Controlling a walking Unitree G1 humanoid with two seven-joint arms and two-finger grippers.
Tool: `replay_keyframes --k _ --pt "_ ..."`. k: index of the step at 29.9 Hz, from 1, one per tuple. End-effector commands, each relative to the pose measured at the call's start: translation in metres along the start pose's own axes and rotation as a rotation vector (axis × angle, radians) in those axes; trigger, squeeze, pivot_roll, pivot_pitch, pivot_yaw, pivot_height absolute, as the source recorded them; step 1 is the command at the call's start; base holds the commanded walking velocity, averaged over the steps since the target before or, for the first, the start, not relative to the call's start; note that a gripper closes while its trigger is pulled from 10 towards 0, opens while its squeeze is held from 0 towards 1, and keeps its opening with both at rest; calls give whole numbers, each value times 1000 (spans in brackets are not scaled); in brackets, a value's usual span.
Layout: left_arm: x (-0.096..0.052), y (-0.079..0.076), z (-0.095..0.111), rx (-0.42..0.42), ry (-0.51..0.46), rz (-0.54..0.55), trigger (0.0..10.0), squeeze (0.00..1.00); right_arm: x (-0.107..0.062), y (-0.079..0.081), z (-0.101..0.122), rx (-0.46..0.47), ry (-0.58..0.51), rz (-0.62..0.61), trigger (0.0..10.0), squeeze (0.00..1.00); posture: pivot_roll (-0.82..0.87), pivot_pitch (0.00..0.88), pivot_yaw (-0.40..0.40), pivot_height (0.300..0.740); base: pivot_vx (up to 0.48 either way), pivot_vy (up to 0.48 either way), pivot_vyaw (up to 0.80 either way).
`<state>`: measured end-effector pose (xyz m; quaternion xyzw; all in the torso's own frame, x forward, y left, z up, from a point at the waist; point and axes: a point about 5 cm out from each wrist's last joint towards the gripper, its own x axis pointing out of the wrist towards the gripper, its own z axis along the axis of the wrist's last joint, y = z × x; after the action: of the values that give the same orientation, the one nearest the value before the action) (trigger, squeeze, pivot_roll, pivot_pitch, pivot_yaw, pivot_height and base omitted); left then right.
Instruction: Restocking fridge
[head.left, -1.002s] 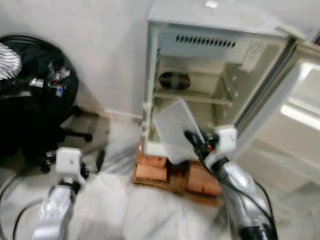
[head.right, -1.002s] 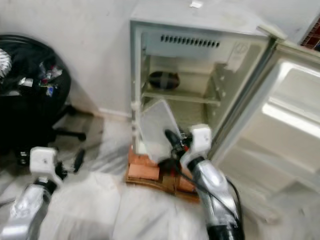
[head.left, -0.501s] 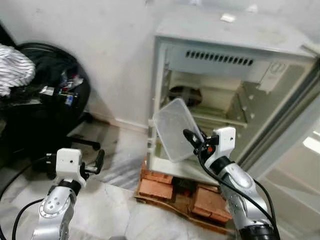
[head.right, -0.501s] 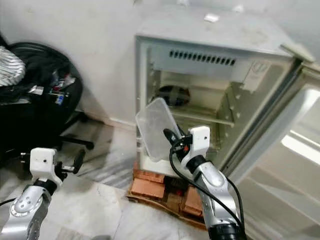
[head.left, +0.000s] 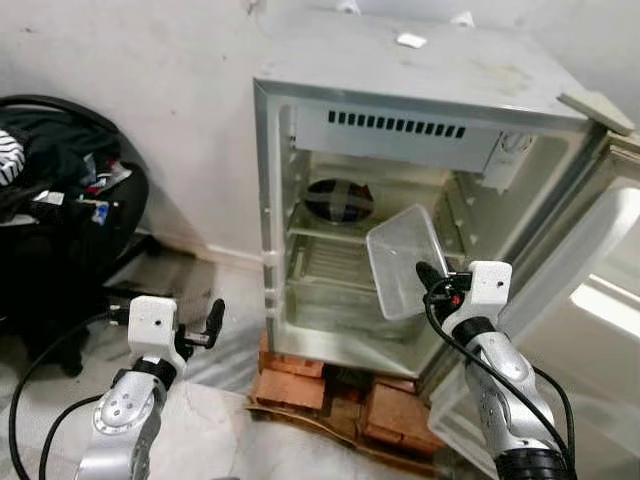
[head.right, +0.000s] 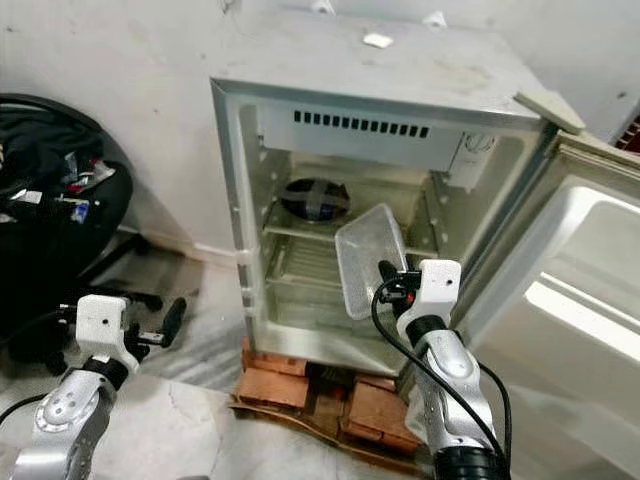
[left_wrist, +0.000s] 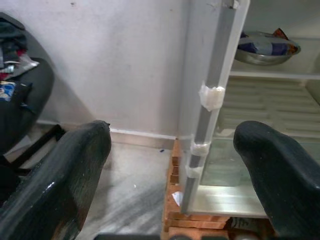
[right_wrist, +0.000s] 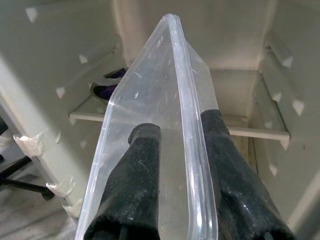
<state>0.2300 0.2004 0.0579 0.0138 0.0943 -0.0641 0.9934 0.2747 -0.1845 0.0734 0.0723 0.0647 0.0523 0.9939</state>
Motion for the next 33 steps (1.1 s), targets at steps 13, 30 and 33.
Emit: replay_keyframes --k 13,30,33 --pt "-3 0 2 13 -1 -13 10000 0 -4 -5 -5 -16 14 -49 10000 0 63 2 -57 740 311 0 0" --pt "-7 0 0 15 8 -2 10000 0 -8 -6 -10 -29 34 -60 10000 0 67 17 -65 740 208 0 0" --pt "-8 0 0 15 10 1 10000 0 -7 -7 -10 -22 38 -57 10000 0 69 20 -64 740 0 0 0"
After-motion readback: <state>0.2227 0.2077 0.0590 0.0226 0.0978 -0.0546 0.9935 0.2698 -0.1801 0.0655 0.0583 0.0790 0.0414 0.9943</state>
